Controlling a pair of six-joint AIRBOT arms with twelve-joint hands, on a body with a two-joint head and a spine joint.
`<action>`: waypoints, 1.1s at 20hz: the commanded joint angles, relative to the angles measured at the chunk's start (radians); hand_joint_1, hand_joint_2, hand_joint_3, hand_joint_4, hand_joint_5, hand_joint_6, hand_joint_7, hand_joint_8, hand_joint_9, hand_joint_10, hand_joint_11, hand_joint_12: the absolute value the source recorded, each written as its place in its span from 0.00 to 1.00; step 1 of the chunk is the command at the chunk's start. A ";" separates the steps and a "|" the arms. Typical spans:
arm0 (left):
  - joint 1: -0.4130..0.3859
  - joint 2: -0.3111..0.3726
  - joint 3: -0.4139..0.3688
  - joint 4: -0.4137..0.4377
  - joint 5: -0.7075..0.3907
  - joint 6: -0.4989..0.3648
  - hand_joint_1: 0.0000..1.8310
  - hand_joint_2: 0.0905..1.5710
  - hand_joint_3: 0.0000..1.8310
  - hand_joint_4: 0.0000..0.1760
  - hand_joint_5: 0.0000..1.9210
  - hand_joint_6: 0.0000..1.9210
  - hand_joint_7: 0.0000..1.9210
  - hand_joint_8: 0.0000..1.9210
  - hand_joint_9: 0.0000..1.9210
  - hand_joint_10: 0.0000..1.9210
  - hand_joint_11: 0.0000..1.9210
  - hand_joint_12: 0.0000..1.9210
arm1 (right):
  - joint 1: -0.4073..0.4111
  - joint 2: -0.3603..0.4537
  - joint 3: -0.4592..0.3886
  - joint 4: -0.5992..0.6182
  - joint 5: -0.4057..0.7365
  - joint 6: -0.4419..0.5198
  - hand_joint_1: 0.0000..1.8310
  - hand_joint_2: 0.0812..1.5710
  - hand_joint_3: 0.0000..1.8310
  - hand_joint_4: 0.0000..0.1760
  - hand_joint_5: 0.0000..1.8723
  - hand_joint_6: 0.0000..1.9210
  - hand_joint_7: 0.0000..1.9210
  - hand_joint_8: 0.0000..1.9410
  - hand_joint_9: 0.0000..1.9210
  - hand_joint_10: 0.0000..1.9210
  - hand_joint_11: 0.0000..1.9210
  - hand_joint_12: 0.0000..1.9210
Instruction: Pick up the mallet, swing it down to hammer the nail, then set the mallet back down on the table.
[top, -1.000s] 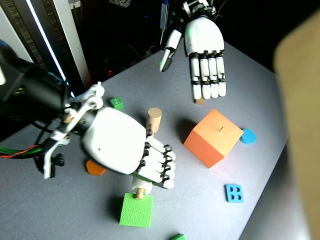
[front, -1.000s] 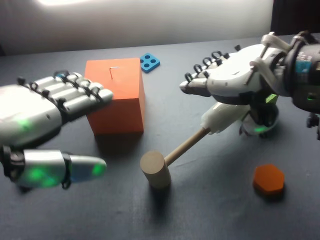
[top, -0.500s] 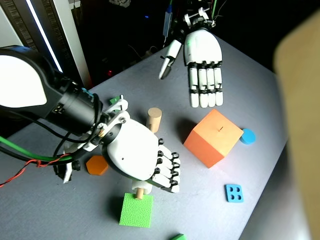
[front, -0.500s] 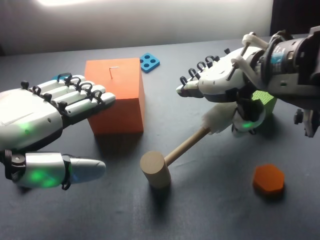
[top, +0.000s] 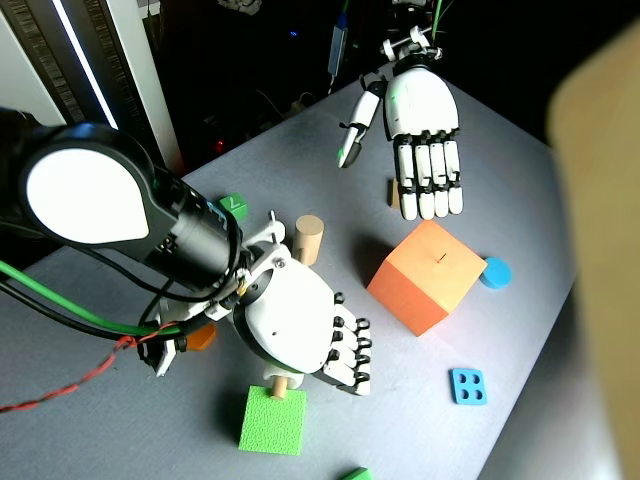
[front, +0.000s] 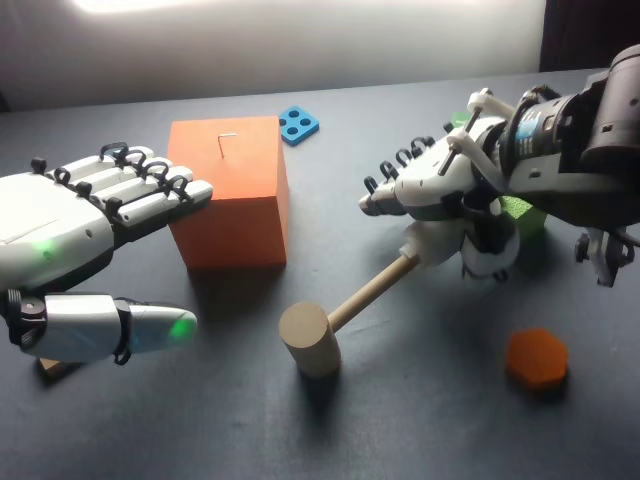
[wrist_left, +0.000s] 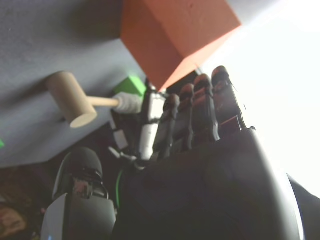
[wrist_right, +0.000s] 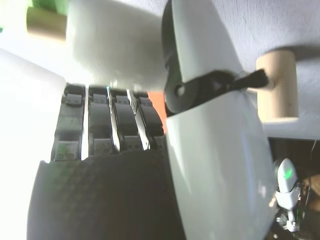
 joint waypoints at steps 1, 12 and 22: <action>-0.009 -0.002 0.006 -0.020 -0.112 0.004 0.00 0.74 0.00 0.00 0.00 0.00 0.00 0.00 0.00 0.00 0.00 0.00 | 0.005 0.006 0.006 -0.030 0.069 -0.007 0.72 0.59 0.00 0.00 0.00 0.00 0.00 0.00 0.00 0.00 0.00 0.00; -0.012 -0.038 0.019 -0.054 -0.106 0.025 0.00 0.75 0.00 0.00 0.00 0.00 0.00 0.00 0.00 0.00 0.00 0.00 | -0.038 -0.023 0.050 -0.015 0.107 -0.053 0.69 0.59 0.00 0.00 0.00 0.00 0.00 0.00 0.00 0.00 0.00 0.01; -0.018 -0.056 0.033 -0.064 -0.104 0.029 0.00 0.75 0.00 0.00 0.00 0.00 0.00 0.00 0.00 0.00 0.00 0.00 | -0.041 -0.027 0.050 -0.012 0.101 -0.051 0.69 0.59 0.00 0.00 0.00 0.00 0.00 0.00 0.00 0.00 0.00 0.04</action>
